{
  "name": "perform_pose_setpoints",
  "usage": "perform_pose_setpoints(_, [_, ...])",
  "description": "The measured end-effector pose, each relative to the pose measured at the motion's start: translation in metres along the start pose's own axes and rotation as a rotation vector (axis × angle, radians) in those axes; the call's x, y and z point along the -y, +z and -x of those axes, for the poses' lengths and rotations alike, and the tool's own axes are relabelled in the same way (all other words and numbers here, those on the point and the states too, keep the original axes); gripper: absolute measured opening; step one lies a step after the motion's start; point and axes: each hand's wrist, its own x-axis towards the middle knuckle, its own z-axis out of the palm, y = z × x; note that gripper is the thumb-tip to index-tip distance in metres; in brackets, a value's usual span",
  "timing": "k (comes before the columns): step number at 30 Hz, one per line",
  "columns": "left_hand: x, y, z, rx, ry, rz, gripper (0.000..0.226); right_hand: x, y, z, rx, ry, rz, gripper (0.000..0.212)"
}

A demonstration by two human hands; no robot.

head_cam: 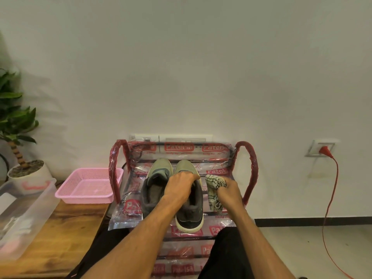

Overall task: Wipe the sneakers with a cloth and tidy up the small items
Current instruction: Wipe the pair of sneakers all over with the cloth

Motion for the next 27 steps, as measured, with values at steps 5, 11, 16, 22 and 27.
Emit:
perform_pose_setpoints(5, [0.015,-0.011,0.01,-0.071,0.019,0.058,0.043,0.018,0.001,0.0,-0.014,-0.083,0.037,0.032])
perform_pose_setpoints(11, [0.045,-0.036,0.032,-0.133,0.016,0.091,0.039,0.046,0.004,-0.002,-0.021,-0.189,0.088,0.034])
perform_pose_setpoints(16, [0.079,-0.066,0.051,-0.199,-0.039,0.082,0.038,0.075,0.016,0.003,0.002,-0.322,0.13,0.047])
perform_pose_setpoints(22, [0.119,-0.095,0.079,-0.25,-0.123,0.043,0.032,0.116,0.056,0.022,0.051,-0.59,0.259,0.054])
perform_pose_setpoints(27, [0.158,-0.113,0.102,-0.254,-0.242,-0.04,0.032,0.149,0.109,0.044,0.16,-0.78,0.343,0.06])
